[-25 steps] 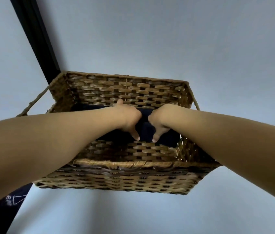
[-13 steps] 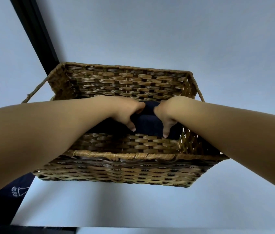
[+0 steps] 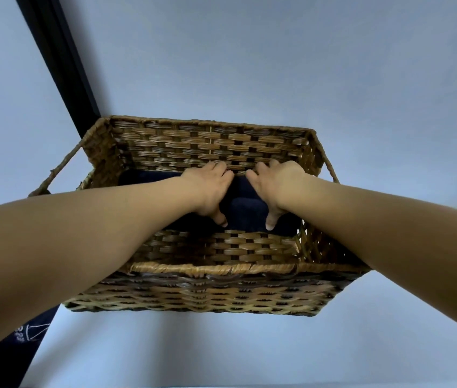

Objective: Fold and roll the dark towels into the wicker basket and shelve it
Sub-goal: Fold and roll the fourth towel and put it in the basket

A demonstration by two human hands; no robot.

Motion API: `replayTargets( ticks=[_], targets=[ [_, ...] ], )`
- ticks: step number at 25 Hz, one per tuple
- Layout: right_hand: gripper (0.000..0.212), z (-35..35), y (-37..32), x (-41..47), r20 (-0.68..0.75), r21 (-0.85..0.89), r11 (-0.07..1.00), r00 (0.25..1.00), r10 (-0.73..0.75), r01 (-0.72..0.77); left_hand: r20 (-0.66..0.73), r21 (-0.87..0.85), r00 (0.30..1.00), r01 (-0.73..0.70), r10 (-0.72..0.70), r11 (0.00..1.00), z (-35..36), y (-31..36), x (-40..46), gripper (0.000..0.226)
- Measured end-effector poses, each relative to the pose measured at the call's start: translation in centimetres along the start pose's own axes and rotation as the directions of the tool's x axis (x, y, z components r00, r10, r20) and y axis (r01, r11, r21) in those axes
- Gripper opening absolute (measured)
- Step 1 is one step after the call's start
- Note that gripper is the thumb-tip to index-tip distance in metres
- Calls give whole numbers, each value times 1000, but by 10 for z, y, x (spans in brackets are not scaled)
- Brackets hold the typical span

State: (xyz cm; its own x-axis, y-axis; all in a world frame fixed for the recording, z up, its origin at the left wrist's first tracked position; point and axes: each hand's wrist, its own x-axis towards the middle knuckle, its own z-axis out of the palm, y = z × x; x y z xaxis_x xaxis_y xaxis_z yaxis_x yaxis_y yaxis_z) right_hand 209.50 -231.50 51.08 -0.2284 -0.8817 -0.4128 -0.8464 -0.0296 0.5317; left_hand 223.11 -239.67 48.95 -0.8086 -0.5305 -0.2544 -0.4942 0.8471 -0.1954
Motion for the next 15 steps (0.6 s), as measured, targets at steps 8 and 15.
replayTargets(
  ticks=[8, 15],
  targets=[
    [114, -4, 7, -6, 57, 162, 985, 996, -62, 52, 58, -2, 998, -16, 16, 1000, -10, 1, -3, 106],
    [85, -32, 65, -77, -547, 324, 945, 823, 153, 39, -337, -101, 935, 85, -115, 991, -111, -21, -41, 71]
  ],
)
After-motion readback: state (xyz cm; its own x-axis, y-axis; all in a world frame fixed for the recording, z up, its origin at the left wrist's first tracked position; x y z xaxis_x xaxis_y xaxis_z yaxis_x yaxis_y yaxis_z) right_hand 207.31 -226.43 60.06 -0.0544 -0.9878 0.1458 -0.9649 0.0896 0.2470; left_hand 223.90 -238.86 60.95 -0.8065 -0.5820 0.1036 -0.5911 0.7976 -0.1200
